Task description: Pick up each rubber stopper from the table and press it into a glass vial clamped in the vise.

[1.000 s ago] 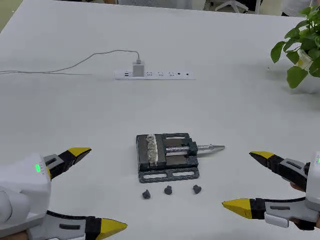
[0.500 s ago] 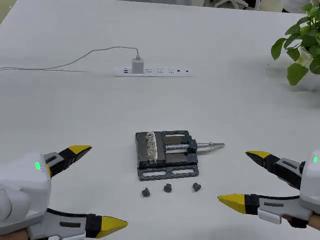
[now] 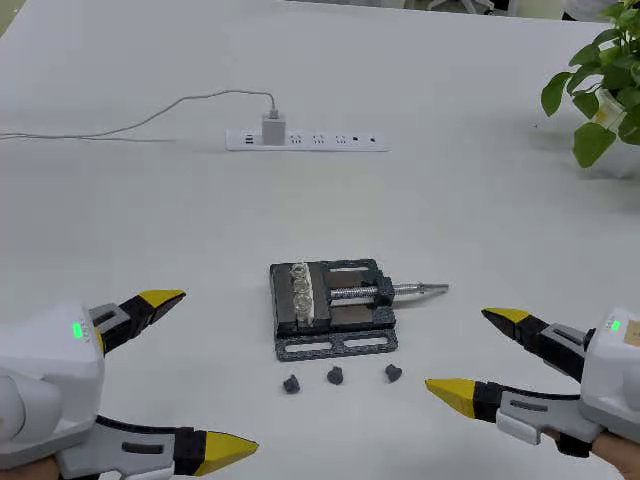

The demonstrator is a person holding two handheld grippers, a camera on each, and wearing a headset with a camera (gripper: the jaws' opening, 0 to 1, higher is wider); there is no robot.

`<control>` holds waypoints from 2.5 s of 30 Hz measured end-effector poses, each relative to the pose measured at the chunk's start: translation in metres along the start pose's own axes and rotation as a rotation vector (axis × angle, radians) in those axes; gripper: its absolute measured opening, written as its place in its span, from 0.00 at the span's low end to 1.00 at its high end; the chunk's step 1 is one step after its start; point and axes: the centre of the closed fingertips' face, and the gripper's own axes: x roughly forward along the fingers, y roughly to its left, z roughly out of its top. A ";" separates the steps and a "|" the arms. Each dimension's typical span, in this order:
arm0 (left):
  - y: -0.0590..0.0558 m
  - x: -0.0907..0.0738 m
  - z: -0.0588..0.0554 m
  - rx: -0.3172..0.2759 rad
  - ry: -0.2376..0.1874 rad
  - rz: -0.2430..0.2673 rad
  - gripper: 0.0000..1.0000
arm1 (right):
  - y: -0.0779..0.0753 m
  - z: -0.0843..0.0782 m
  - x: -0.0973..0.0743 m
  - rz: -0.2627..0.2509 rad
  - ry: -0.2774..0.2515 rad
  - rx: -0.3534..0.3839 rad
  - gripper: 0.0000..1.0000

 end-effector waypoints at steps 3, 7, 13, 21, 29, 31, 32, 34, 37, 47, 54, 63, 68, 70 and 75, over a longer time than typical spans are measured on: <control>0.000 0.000 0.000 -0.001 0.000 -0.003 0.99 | -0.002 -0.003 0.002 -0.027 0.006 0.034 0.63; 0.000 0.001 0.001 -0.001 0.000 -0.004 0.99 | -0.002 -0.006 0.006 -0.045 0.014 0.071 0.57; 0.001 0.002 0.001 -0.005 0.000 -0.008 0.99 | 0.003 -0.012 0.015 -0.075 0.032 0.064 0.46; 0.001 0.003 0.000 -0.009 0.001 -0.012 0.99 | 0.008 -0.025 0.027 -0.109 0.063 0.099 0.40; 0.001 0.004 -0.002 -0.014 0.004 -0.017 0.99 | 0.015 -0.038 0.038 -0.137 0.092 0.140 0.33; 0.001 0.004 -0.003 -0.018 0.005 -0.018 0.99 | 0.017 -0.041 0.040 -0.140 0.098 0.159 0.31; 0.001 0.005 -0.004 -0.019 0.009 -0.020 0.99 | 0.018 -0.043 0.042 -0.142 0.107 0.159 0.30; 0.000 0.005 -0.004 -0.019 0.010 -0.022 0.99 | 0.020 -0.045 0.045 -0.142 0.114 0.169 0.28; 0.000 0.006 -0.004 -0.023 0.010 -0.025 0.99 | 0.025 -0.050 0.049 -0.138 0.131 0.174 0.25; -0.001 0.009 -0.004 -0.029 0.009 -0.034 0.99 | 0.025 -0.056 0.059 -0.168 0.147 0.236 0.18; 0.000 0.010 -0.005 -0.034 0.009 -0.035 0.99 | 0.024 -0.059 0.063 -0.175 0.156 0.252 0.15; 0.000 0.011 -0.006 -0.036 0.008 -0.039 0.99 | 0.023 -0.060 0.068 -0.177 0.161 0.263 0.12; 0.000 0.012 -0.006 -0.038 0.008 -0.042 0.99 | 0.023 -0.062 0.069 -0.179 0.167 0.263 0.10; 0.000 0.012 -0.006 -0.039 0.009 -0.042 0.98 | 0.023 -0.062 0.069 -0.178 0.167 0.263 0.08; 0.000 0.013 -0.006 -0.042 0.006 -0.042 0.98 | 0.022 -0.063 0.068 -0.179 0.171 0.257 0.07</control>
